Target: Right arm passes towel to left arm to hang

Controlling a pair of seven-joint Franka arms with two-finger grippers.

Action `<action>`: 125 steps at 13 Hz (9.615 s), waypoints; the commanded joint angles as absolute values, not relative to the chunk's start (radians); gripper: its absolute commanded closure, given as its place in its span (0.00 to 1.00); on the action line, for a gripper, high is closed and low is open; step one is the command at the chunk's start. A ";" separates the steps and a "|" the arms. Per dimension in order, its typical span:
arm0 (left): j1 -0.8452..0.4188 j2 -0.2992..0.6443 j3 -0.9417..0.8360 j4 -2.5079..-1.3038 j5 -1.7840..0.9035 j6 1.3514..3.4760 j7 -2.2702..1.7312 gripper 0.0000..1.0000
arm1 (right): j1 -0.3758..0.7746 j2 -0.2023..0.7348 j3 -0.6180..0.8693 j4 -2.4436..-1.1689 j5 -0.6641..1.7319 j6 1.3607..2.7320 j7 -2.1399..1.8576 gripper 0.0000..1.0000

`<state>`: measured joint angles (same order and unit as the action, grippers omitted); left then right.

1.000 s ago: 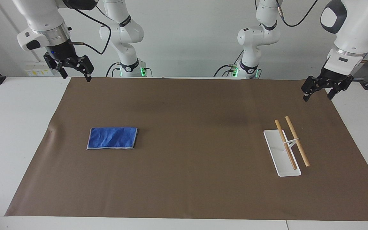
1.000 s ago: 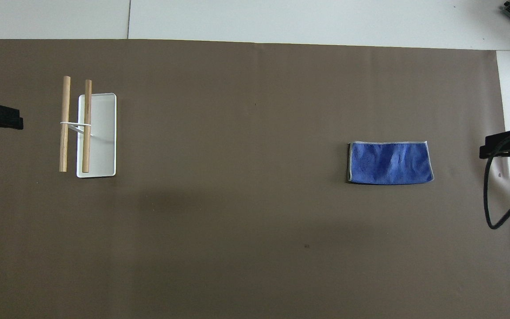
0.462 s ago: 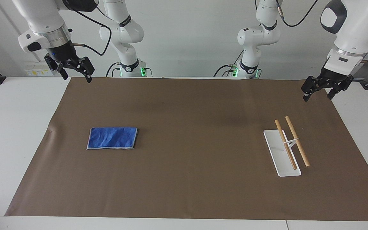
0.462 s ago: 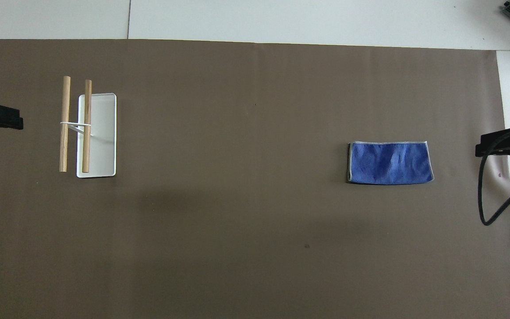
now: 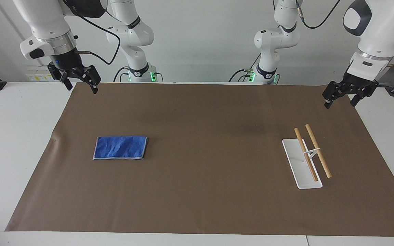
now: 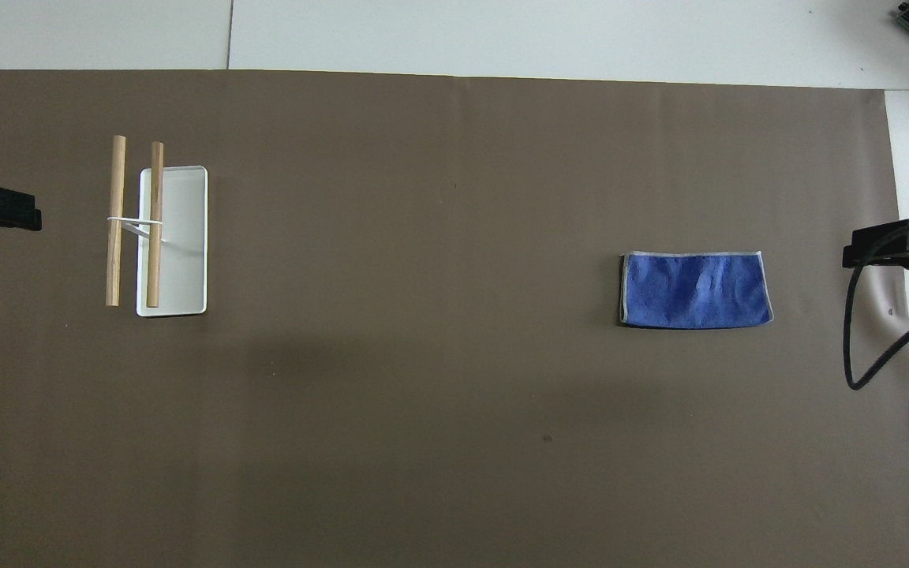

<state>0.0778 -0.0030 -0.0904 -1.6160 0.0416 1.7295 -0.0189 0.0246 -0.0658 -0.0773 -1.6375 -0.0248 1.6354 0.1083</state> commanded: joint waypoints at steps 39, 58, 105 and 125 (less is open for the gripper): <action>0.092 -0.035 -0.095 -1.652 0.023 1.735 -0.009 0.00 | 0.028 0.215 -0.051 -1.975 0.319 2.284 -0.124 1.00; 0.077 -0.048 -0.097 -1.652 0.023 1.638 -0.049 0.00 | 0.457 0.314 0.112 -1.680 1.432 2.775 0.730 1.00; -0.038 -0.081 -0.308 -2.031 -0.095 2.502 -1.686 0.24 | 0.554 0.325 0.121 -1.643 1.608 2.806 0.655 1.00; -0.031 -0.052 -0.310 -1.973 -0.097 2.487 -1.684 1.00 | 0.543 0.325 0.121 -1.640 1.606 2.803 0.653 1.00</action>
